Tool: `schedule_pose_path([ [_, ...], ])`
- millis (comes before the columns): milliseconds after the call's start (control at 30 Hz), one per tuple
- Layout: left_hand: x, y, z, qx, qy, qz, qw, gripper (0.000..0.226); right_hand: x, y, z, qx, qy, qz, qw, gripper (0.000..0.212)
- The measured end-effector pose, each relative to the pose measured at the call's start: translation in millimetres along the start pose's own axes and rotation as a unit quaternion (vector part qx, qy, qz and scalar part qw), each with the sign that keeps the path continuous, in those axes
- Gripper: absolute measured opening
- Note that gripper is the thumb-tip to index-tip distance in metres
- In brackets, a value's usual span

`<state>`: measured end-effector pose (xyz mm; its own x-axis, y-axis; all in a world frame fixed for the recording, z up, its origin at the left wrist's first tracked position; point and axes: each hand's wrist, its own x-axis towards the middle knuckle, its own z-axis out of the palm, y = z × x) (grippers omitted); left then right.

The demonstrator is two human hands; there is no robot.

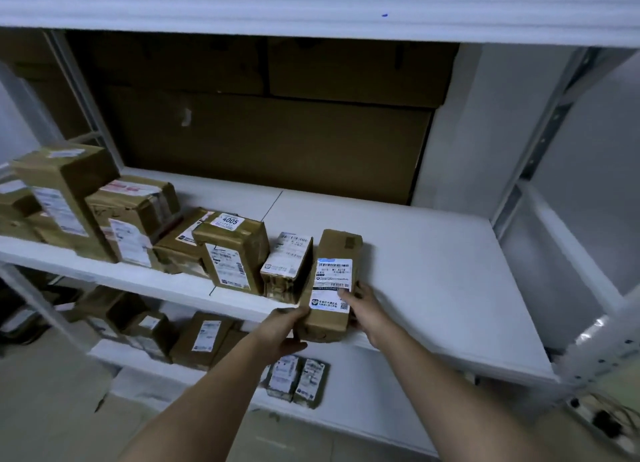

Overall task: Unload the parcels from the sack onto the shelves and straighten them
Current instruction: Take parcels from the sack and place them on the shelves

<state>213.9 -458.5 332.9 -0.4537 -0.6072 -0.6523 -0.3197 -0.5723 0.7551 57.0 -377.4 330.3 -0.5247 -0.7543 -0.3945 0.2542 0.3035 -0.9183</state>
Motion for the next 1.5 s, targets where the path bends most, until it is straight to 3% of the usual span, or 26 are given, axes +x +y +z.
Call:
schedule_pose_path([
  [100,-0.2,2.2,-6.6,0.014,-0.025,-0.001,1.0,0.031,-9.6,2.8,9.6,0.015,0.029,-0.001,0.999,0.059],
  [267,-1.0,-1.2,-13.5,0.022,-0.058,-0.02,0.998,0.039,-37.1,7.1,20.0,-0.092,0.039,0.086,0.991,0.041],
  [433,3.0,10.6,-17.1,-0.024,-0.063,-0.008,0.998,0.027,-30.8,-3.3,25.6,-0.025,0.065,0.063,0.996,0.04],
  [700,11.6,26.2,-23.4,-0.031,-0.038,0.018,0.999,0.022,-5.1,-11.0,33.2,0.011,0.12,0.043,0.992,0.024],
  [833,13.6,34.2,-27.3,0.001,-0.011,0.032,0.999,0.022,2.5,-14.5,31.3,0.012,0.128,0.053,0.99,0.035],
  [967,10.7,44.4,-24.5,-0.005,0.002,0.043,0.999,0.014,6.4,-17.3,29.1,0.017,0.14,0.042,0.989,0.012],
  [1033,10.0,47.2,-22.9,-0.002,0.013,0.048,0.999,0.009,7.6,-19.0,28.3,0.019,0.145,0.035,0.989,0.011],
  [1200,11.3,49.5,-21.8,0.002,0.032,0.048,0.998,0.018,7.9,-23.3,29.9,0.034,0.16,0.016,0.986,0.002],
  [1333,10.5,50.8,-21.2,0.037,0.056,0.083,0.994,0.027,7.2,-23.5,28.8,0.03,0.153,0.028,0.987,0.013],
  [1400,10.8,50.9,-20.1,0.18,0.128,0.198,0.955,0.025,5.5,-22.6,27.9,0.021,0.135,0.04,0.99,0.034],
  [1500,3.5,62.3,-13.5,0.382,0.17,0.4,0.815,0.018,0.7,-20.4,29.5,0.02,0.109,0.052,0.992,0.053],
])
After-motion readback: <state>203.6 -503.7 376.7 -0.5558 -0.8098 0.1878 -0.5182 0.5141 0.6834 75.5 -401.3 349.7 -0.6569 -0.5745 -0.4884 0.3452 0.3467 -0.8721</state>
